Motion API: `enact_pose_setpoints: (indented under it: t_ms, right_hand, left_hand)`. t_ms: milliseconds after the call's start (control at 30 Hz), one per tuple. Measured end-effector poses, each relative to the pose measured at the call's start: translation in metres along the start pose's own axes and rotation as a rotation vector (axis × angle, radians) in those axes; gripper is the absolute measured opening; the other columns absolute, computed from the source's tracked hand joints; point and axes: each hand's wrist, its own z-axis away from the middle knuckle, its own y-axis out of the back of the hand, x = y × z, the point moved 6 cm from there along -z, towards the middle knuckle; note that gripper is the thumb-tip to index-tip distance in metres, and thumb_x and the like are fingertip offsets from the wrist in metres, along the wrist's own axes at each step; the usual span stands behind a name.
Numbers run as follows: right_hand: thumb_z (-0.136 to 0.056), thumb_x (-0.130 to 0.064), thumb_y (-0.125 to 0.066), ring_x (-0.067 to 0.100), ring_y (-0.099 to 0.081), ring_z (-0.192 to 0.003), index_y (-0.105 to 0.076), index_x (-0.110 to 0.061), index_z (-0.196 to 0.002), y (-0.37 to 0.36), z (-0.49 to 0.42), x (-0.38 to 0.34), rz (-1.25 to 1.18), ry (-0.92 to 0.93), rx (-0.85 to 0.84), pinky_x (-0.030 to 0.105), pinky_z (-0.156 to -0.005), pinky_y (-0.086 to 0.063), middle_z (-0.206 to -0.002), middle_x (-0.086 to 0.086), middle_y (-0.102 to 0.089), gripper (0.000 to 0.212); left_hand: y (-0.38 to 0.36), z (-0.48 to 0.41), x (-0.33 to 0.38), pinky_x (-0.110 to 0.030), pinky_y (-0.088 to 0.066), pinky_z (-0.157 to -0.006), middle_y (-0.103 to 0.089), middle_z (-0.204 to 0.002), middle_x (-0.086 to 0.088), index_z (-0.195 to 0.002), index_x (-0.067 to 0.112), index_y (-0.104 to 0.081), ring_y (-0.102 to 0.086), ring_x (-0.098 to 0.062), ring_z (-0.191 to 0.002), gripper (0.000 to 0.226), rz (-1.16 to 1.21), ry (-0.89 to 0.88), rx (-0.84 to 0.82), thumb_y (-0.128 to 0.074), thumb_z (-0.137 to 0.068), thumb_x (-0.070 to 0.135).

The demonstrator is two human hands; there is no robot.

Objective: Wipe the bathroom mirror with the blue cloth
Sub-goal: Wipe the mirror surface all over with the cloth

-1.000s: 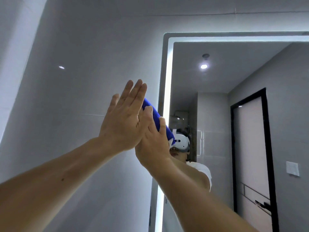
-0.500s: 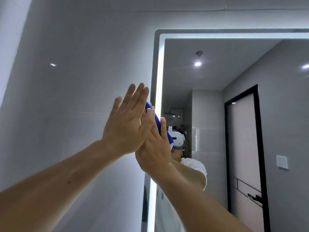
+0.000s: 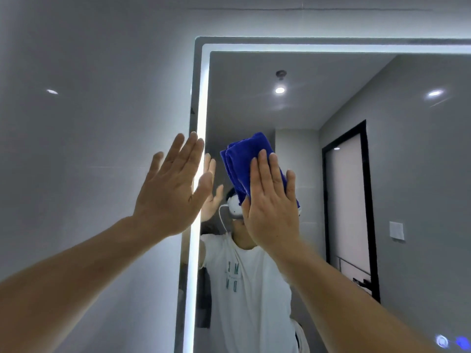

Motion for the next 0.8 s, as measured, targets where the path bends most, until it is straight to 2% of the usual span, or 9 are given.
enact_pose_setpoints:
  t_ms: [300, 367, 433, 467, 500, 533, 600, 667, 800]
  right_hand:
    - [-0.094, -0.029, -0.041, 0.030, -0.001, -0.151, -0.011, -0.028, -0.157, 0.017, 0.017, 0.100, 0.055, -0.040, -0.018, 0.057, -0.118, -0.013, -0.164, 0.011, -0.004, 0.070]
    - [-0.094, -0.028, -0.042, 0.031, -0.003, -0.151, -0.016, -0.028, -0.156, 0.022, 0.020, 0.122, 0.075, -0.044, -0.013, 0.058, -0.118, -0.013, -0.164, 0.010, -0.006, 0.068]
    - [-0.094, -0.027, -0.047, 0.030, -0.003, -0.151, -0.018, -0.028, -0.156, 0.026, 0.023, 0.145, 0.075, -0.060, -0.005, 0.058, -0.118, -0.012, -0.164, 0.010, -0.007, 0.068]
    - [-0.094, -0.026, -0.048, 0.030, -0.003, -0.151, -0.019, -0.027, -0.156, 0.028, 0.025, 0.158, 0.073, -0.070, 0.001, 0.058, -0.117, -0.013, -0.164, 0.010, -0.008, 0.068]
    - [-0.094, -0.026, -0.047, 0.030, -0.003, -0.151, -0.019, -0.027, -0.156, 0.031, 0.027, 0.171, 0.070, -0.079, 0.004, 0.058, -0.117, -0.014, -0.164, 0.010, -0.008, 0.068]
    - [-0.095, -0.026, -0.045, 0.030, -0.003, -0.151, -0.019, -0.027, -0.156, 0.034, 0.029, 0.185, 0.067, -0.087, 0.009, 0.058, -0.117, -0.013, -0.164, 0.010, -0.009, 0.067]
    - [-0.094, -0.028, -0.041, 0.029, -0.001, -0.151, -0.016, -0.027, -0.156, 0.039, 0.033, 0.212, 0.068, -0.108, 0.013, 0.057, -0.118, -0.011, -0.164, 0.009, -0.008, 0.066]
    - [-0.095, -0.029, -0.041, 0.028, 0.001, -0.151, -0.014, -0.028, -0.156, 0.043, 0.036, 0.237, 0.072, -0.116, 0.007, 0.056, -0.119, -0.008, -0.164, 0.008, -0.006, 0.067]
    - [-0.094, -0.032, -0.031, 0.026, 0.001, -0.152, -0.015, -0.029, -0.156, 0.049, 0.042, 0.283, 0.085, -0.129, 0.019, 0.054, -0.120, -0.004, -0.165, 0.007, -0.006, 0.065]
  left_hand:
    - [-0.010, -0.012, 0.076, -0.029, 0.016, -0.118, 0.013, -0.161, 0.009, -0.154, 0.021, 0.001, 0.020, -0.007, -0.146, 0.066, -0.012, -0.028, -0.037, -0.008, -0.095, 0.050]
    - [-0.003, -0.017, 0.109, -0.048, -0.004, -0.121, -0.012, -0.162, -0.010, -0.152, 0.004, -0.018, -0.010, -0.028, -0.150, 0.069, 0.004, -0.107, -0.045, -0.019, -0.095, 0.043]
    - [-0.001, -0.017, 0.149, -0.068, -0.033, -0.103, -0.043, -0.144, -0.030, -0.137, -0.013, -0.043, -0.044, -0.050, -0.130, 0.064, -0.051, -0.274, -0.016, -0.035, -0.091, 0.032]
    - [-0.004, -0.020, 0.162, -0.069, -0.035, -0.102, -0.043, -0.144, -0.030, -0.137, -0.013, -0.042, -0.044, -0.050, -0.131, 0.065, -0.057, -0.283, -0.033, -0.034, -0.091, 0.033]
    - [-0.008, -0.023, 0.170, -0.063, -0.027, -0.112, -0.032, -0.153, -0.023, -0.145, -0.006, -0.031, -0.032, -0.043, -0.141, 0.071, -0.037, -0.228, -0.078, -0.024, -0.091, 0.040]
    - [-0.012, -0.027, 0.176, -0.051, -0.012, -0.121, -0.014, -0.160, -0.010, -0.150, 0.005, -0.013, -0.013, -0.030, -0.150, 0.076, 0.009, -0.156, -0.067, -0.010, -0.087, 0.049]
    - [-0.030, -0.033, 0.190, -0.035, 0.006, -0.121, 0.011, -0.160, 0.007, -0.146, 0.019, 0.010, 0.016, -0.010, -0.148, 0.076, 0.037, -0.090, -0.072, 0.006, -0.079, 0.056]
    - [-0.045, -0.041, 0.214, -0.035, 0.005, -0.122, 0.015, -0.161, 0.009, -0.146, 0.020, 0.014, 0.023, -0.005, -0.146, 0.073, 0.015, -0.106, -0.085, 0.006, -0.082, 0.054]
    - [-0.063, -0.056, 0.265, -0.037, -0.001, -0.122, 0.005, -0.161, 0.010, -0.150, 0.016, 0.002, 0.014, -0.004, -0.148, 0.073, 0.057, -0.125, -0.050, -0.002, -0.087, 0.053]
